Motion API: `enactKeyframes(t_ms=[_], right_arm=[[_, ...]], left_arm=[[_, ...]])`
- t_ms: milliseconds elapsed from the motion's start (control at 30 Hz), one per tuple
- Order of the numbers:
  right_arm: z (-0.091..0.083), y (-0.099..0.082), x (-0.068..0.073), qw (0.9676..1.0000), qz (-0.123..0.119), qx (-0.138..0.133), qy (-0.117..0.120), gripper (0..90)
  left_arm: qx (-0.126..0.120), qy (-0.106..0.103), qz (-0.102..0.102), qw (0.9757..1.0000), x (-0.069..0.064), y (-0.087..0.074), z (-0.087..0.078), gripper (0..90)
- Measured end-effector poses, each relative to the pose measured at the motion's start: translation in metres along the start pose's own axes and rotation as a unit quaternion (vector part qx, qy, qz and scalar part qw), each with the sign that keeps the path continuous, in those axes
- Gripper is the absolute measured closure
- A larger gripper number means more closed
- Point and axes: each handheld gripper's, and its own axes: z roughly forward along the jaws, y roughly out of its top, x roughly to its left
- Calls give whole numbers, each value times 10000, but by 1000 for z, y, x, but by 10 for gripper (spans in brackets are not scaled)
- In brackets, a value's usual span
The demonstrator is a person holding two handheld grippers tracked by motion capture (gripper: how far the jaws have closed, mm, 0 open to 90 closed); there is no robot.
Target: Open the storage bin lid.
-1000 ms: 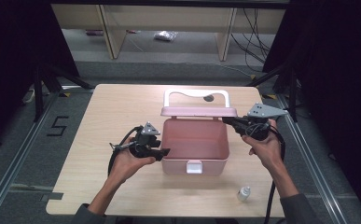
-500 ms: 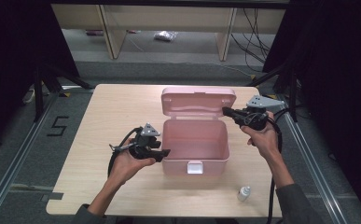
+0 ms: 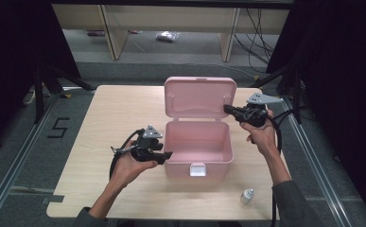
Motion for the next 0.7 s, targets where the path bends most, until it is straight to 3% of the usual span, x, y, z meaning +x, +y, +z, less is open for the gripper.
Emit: enactKeyframes(t_ms=[67,100,133,200,233,300,400,500,700], right_arm=[[4,-1,-1,10000,45,12,-37,900],[5,0,-4,9999,-93,-7,-84,900],[7,-1,-3,9999,45,-10,-139,900],[8,-2,-5,9998,74,101,-178,900],[9,-3,-9,9998,-22,58,-202,900],[10,-4,-9,9997,144,114,-188,900],[15,-5,-9,9995,-12,153,-283,900],[19,-7,-9,9993,107,171,-300,900],[20,-7,-6,9988,121,295,-375,900]], left_arm=[[-4,38,23,10000,0,0,0,523],[-4,36,15,10000,-1,0,0,523],[-12,7,0,10000,0,0,0,523],[-10,63,-30,10000,0,0,0,521],[-11,65,-18,10000,0,-1,0,521],[-20,72,-32,10000,0,-1,0,522],[-24,59,-36,10000,0,-1,0,521],[-35,88,-54,9999,0,-1,0,521],[-64,87,-57,9999,0,-1,0,518]])
